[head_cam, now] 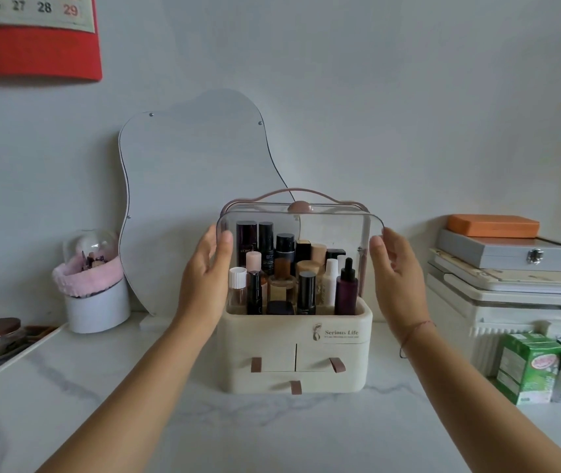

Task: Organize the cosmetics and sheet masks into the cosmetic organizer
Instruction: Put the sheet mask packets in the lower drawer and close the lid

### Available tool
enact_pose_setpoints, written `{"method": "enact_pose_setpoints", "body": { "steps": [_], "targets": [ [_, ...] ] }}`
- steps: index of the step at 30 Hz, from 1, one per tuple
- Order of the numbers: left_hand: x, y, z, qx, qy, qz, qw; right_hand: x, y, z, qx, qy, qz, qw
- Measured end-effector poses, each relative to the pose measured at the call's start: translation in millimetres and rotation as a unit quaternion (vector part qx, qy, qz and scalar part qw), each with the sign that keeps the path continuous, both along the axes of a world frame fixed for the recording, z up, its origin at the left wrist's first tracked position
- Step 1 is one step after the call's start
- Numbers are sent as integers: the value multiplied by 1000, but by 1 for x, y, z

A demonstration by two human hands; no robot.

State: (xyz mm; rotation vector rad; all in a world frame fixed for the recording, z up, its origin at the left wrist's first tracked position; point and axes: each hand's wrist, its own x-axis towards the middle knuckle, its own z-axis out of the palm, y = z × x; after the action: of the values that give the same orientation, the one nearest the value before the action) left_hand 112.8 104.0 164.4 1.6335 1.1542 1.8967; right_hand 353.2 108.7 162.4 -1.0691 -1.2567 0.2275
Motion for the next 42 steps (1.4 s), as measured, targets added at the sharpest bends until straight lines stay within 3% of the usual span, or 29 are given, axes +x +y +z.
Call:
{"method": "enact_pose_setpoints", "body": {
  "steps": [4, 16, 22, 27, 36, 42],
  "targets": [
    [-2, -9, -32, -25, 16, 31, 999, 0, -12, -33, -16, -3, -3, 1000],
    [-4, 17, -102, -140, -29, -21, 990, 3, 3, -94, -124, 16, 72, 989],
    [-7, 21, -152, -243, -68, -102, 962, 13, 7, -134, -206, 68, 187, 958],
    [-8, 21, -166, -251, -81, -112, 958, 18, 9, -147, -243, 58, 189, 950],
    [45, 22, -173, -257, -45, -184, 948, 76, 1, -143, -224, 88, 188, 952],
    [106, 46, -175, -249, 16, -194, 949, 130, 10, -153, -217, 142, 75, 963]
  ]
}}
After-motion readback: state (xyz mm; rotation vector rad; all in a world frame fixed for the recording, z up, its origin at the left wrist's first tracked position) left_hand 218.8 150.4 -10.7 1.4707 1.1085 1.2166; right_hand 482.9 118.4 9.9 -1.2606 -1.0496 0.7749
